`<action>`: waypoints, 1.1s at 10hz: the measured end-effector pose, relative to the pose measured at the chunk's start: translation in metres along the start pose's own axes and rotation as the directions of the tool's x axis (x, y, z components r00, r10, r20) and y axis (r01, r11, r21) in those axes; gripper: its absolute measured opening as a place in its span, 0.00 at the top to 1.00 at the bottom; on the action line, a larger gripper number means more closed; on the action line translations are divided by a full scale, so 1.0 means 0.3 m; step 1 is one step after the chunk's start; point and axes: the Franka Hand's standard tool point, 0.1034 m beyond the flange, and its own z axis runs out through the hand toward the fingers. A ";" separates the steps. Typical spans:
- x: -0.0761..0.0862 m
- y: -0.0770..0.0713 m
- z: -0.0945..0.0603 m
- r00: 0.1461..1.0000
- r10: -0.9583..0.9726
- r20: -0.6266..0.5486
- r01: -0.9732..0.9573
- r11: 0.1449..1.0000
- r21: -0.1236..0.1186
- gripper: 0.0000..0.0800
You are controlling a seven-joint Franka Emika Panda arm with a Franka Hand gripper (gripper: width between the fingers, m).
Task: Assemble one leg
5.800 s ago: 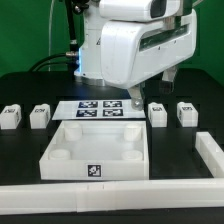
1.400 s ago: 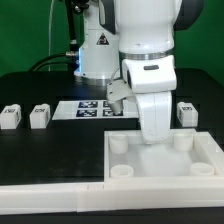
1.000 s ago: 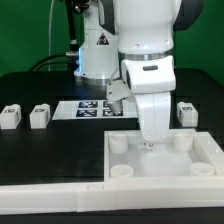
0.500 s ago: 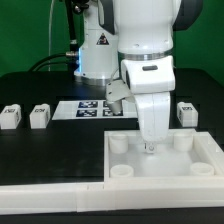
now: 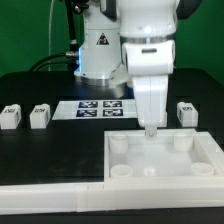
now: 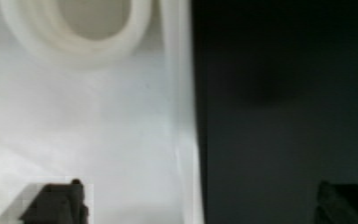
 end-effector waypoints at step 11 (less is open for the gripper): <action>0.209 -0.196 0.004 0.334 0.943 0.015 -0.942 0.333 0.036 0.19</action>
Offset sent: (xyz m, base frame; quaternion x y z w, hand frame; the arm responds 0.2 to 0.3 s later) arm -0.0161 0.0334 -0.0019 -0.0245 -0.0041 0.3298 0.9437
